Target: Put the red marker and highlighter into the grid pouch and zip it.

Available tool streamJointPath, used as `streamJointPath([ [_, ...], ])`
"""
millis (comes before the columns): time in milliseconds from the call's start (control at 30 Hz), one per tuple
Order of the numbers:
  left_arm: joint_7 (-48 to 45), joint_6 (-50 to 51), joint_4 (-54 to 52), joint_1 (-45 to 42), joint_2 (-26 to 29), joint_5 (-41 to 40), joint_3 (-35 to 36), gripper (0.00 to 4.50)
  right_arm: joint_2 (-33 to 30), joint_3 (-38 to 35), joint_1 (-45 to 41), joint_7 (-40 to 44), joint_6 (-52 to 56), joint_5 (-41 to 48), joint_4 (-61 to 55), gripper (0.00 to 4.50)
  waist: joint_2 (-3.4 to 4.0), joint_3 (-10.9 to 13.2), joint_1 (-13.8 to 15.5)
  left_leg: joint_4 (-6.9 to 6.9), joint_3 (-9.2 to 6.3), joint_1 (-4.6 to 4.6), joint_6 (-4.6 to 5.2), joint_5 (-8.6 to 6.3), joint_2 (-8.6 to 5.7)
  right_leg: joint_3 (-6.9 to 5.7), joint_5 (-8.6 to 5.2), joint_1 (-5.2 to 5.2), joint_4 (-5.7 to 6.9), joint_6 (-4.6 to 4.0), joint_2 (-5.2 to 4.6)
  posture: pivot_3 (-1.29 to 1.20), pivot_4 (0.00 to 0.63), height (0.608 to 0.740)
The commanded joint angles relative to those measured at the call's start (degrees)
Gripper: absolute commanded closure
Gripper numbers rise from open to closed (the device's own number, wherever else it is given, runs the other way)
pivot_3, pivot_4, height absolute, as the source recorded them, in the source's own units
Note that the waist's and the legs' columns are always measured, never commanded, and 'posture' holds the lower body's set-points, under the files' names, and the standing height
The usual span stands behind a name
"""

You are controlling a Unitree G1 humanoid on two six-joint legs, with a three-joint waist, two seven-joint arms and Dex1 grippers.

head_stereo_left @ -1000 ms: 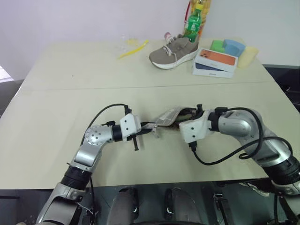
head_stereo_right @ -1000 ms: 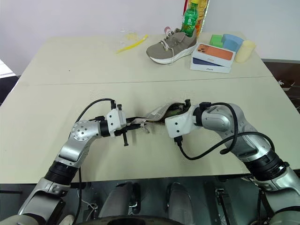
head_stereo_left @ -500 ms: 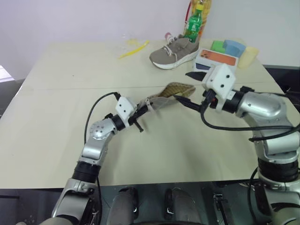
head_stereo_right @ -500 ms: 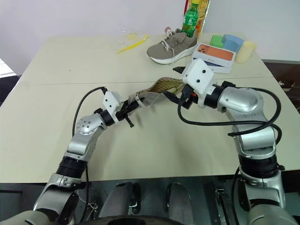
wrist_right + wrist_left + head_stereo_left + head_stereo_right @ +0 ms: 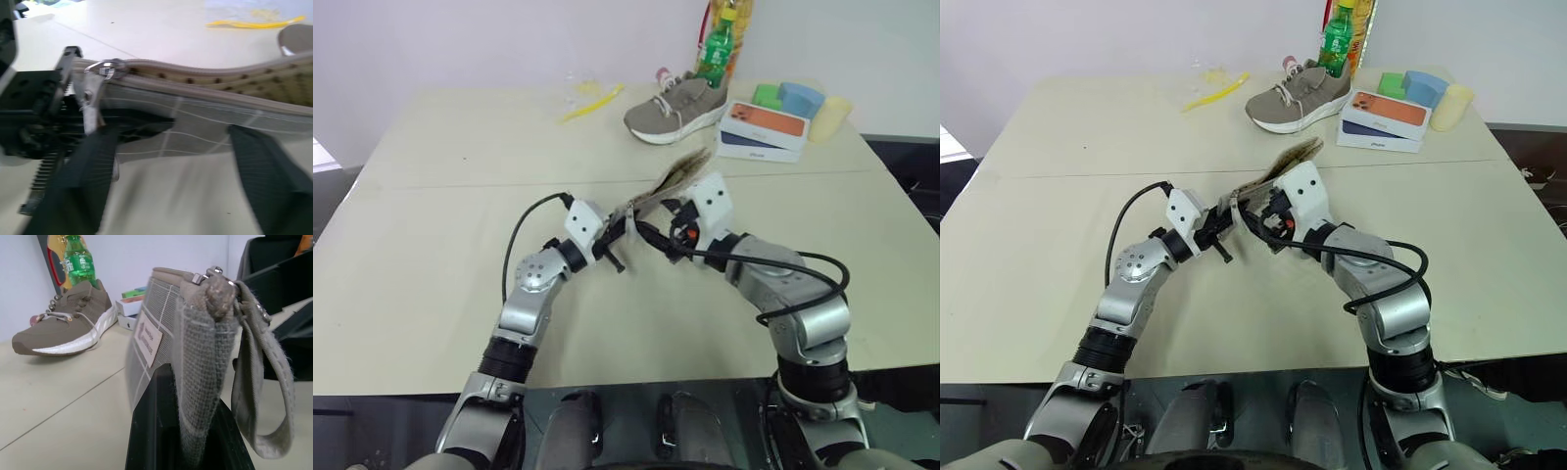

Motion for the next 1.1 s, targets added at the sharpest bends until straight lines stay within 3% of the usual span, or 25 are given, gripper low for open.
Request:
streamJointPath([
  [33, 0.67, -1.59, -2.13, -0.27, -0.01, 0.47, 0.2, 4.5, 1.12, -0.02, -1.24, -0.49, 0.24, 2.41, -1.64, 3.1, 0.0, 0.0, -0.03, 0.0, 0.0, 0.0, 0.0, 0.0, 0.0, 0.0, 0.0, 0.0, 0.0, 0.0, 0.0, 0.0, 0.15, 0.74],
  [100, 0.85, -1.78, -1.99, -0.35, -0.06, 0.68, 0.29, 4.5, 1.43, -0.21, -1.34, -0.96, 0.44, 3.05, -1.5, 4.15, 0.0, 0.0, -0.03, 0.0, 0.0, 0.0, 0.0, 0.0, 0.0, 0.0, 0.0, 0.0, 0.0, 0.0, 0.01, 0.0, 0.15, 0.74],
  [133, 1.01, -1.96, -1.85, -0.39, -0.02, 0.86, 0.36, 4.5, 1.54, -0.54, -1.56, -1.23, 0.58, 3.39, -1.41, 4.44, 0.0, 0.0, -0.02, 0.0, 0.0, 0.0, 0.0, 0.0, 0.0, 0.0, 0.0, 0.0, 0.0, 0.0, 0.01, 0.0, 0.15, 0.74],
  [533, 2.0, -3.27, -0.18, -0.11, 2.12, 0.9, 2.06, 4.5, -7.28, -9.47, -4.1, -0.34, 1.63, 7.3, 0.19, 4.44, 0.0, 0.0, 0.03, -0.01, 0.0, -0.01, 0.01, -0.01, 0.01, 0.0, 0.0, -0.01, -0.02, 0.0, 0.01, 0.0, 0.15, 0.74],
  [633, 2.93, -0.73, -0.42, -0.24, 0.58, -1.45, 3.27, 4.5, -7.14, -8.75, -2.44, 0.41, 3.18, 9.98, -1.76, 3.58, 0.0, 0.0, -0.07, -0.04, 0.0, -0.01, 0.02, -0.01, 0.01, 0.0, 0.0, -0.01, -0.04, 0.0, 0.01, 0.0, 0.15, 0.74],
  [800, 3.29, 3.47, -1.45, -0.1, -2.05, -4.89, 4.03, 4.5, -4.56, -1.51, 0.68, -1.73, 3.07, 10.03, -5.36, 1.14, 0.0, 0.0, -0.1, -0.06, -0.01, -0.01, 0.02, -0.01, 0.03, 0.0, 0.0, -0.02, -0.04, 0.0, 0.02, 0.0, 0.15, 0.74],
  [1100, 1.4, 4.87, -2.4, 0.67, -1.99, -6.09, 3.38, 4.5, 1.41, 3.28, 0.23, -7.2, -0.14, 7.58, -1.63, 1.14, 0.0, 0.0, 0.02, -0.05, -0.01, -0.01, 0.02, -0.01, 0.01, 0.0, 0.0, -0.01, -0.05, 0.0, 0.01, 0.0, 0.15, 0.74],
])
